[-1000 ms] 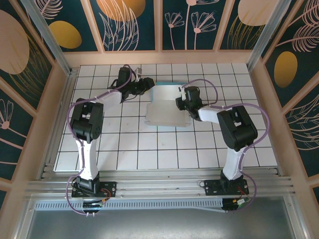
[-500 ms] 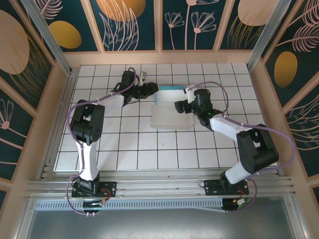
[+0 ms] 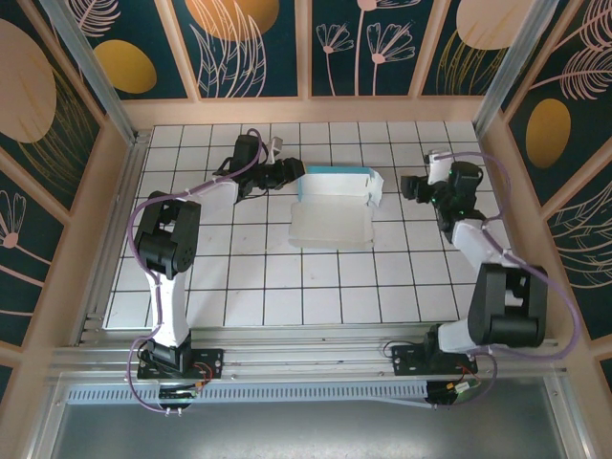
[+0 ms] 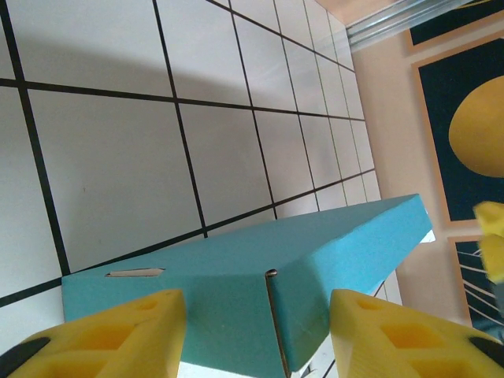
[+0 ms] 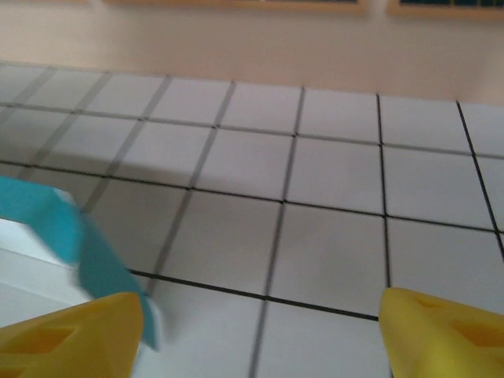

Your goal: Fold the paper box

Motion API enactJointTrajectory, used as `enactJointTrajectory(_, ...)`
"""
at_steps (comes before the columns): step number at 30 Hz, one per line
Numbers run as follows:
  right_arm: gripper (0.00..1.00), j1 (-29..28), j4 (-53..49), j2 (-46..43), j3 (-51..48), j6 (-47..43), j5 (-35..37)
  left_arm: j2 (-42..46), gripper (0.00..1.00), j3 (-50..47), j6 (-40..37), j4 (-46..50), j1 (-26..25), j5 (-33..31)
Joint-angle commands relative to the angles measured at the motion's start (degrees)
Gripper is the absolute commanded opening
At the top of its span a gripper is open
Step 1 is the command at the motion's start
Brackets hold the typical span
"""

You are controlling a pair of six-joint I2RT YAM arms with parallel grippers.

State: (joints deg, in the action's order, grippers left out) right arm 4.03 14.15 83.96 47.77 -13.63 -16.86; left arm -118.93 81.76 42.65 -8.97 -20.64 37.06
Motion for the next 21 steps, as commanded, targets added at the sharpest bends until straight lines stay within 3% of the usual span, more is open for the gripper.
enactJointTrajectory(1, 0.78, 0.48, -1.93, 7.22, 5.6, -8.03, -3.38, -0.51, 0.5, 1.0, -1.38, 3.86, -0.67, 0.56)
enactJointTrajectory(5, 0.75, -1.53, -8.42, 14.75, 12.37, -15.31, -5.36, -0.94, 0.5, 1.47, -1.47, 3.96, -0.67, 0.64)
enactJointTrajectory(11, 0.73, -5.93, -8.33, 17.06, 11.94, -26.35, -11.52, -1.32, 0.5, 1.64, -1.22, 3.79, -0.63, 0.96)
enactJointTrajectory(21, 0.64, -7.28, -11.9, 19.58, 14.64, -30.5, -16.46, -1.64, 0.5, 2.26, -1.08, 3.88, -0.64, 0.98)
